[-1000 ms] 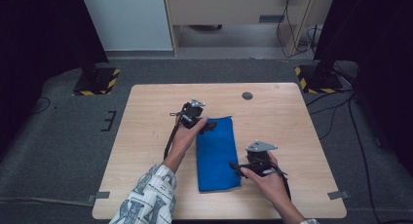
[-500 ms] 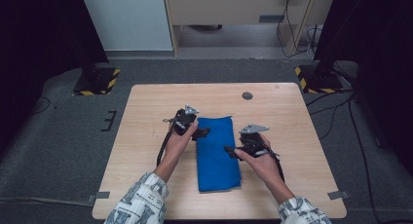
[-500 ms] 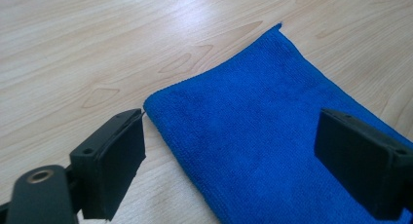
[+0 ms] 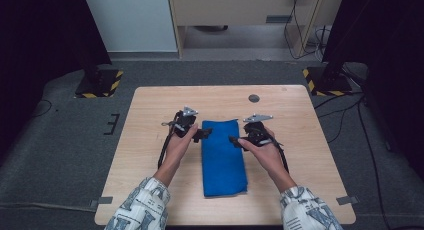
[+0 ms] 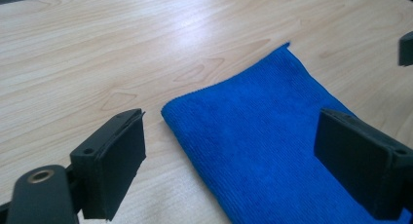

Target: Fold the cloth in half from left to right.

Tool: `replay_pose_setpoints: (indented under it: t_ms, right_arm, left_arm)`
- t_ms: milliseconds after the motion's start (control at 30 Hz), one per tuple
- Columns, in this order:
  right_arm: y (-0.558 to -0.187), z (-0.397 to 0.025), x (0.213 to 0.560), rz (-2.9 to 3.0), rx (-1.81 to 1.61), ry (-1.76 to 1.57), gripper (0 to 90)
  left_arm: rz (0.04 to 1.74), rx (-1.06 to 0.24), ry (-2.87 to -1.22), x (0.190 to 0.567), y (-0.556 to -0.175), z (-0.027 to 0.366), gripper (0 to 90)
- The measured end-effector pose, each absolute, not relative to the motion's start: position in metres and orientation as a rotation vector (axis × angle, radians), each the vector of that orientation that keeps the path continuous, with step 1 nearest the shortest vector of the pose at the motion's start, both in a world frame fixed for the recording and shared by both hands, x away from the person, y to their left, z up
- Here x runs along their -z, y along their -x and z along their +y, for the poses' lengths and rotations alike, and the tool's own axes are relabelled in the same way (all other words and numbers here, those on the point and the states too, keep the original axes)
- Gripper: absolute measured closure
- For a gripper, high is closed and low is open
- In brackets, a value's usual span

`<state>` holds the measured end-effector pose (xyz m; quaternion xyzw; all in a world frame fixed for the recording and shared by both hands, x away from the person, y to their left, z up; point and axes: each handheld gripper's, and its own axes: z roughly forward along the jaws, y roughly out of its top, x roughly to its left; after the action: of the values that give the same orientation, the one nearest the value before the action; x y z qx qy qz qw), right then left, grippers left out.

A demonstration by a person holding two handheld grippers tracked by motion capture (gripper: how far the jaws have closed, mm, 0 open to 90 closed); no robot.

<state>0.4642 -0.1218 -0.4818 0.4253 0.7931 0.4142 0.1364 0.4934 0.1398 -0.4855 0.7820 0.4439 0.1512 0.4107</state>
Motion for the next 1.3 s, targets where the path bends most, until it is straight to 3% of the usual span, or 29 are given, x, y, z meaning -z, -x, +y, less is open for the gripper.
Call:
replay_pose_setpoints:
  t_ms: [400, 733, 1033, 1167, 1300]
  right_arm:
    - [-0.517, -0.115, 0.49, 2.311, -1.133, -1.243, 38.6]
    - [-0.537, -0.112, 0.498, 2.314, -1.115, -1.251, 50.1]
    - [-0.55, -0.11, 0.515, 2.301, -1.054, -1.321, 48.4]
    - [-0.555, -0.11, 0.516, 2.278, -1.025, -1.375, 38.4]
    - [-0.559, -0.108, 0.52, 2.289, -0.989, -1.392, 38.2]
  left_arm:
    - [1.171, -0.37, -1.959, 0.494, -0.518, 0.144, 14.2]
    - [1.19, -0.4, -1.979, 0.503, -0.527, 0.142, 28.8]
    - [1.22, -0.421, -1.99, 0.512, -0.534, 0.139, 32.3]
    - [1.243, -0.42, -2.013, 0.52, -0.536, 0.136, 33.9]
    - [1.262, -0.377, -2.006, 0.526, -0.538, 0.136, 33.0]
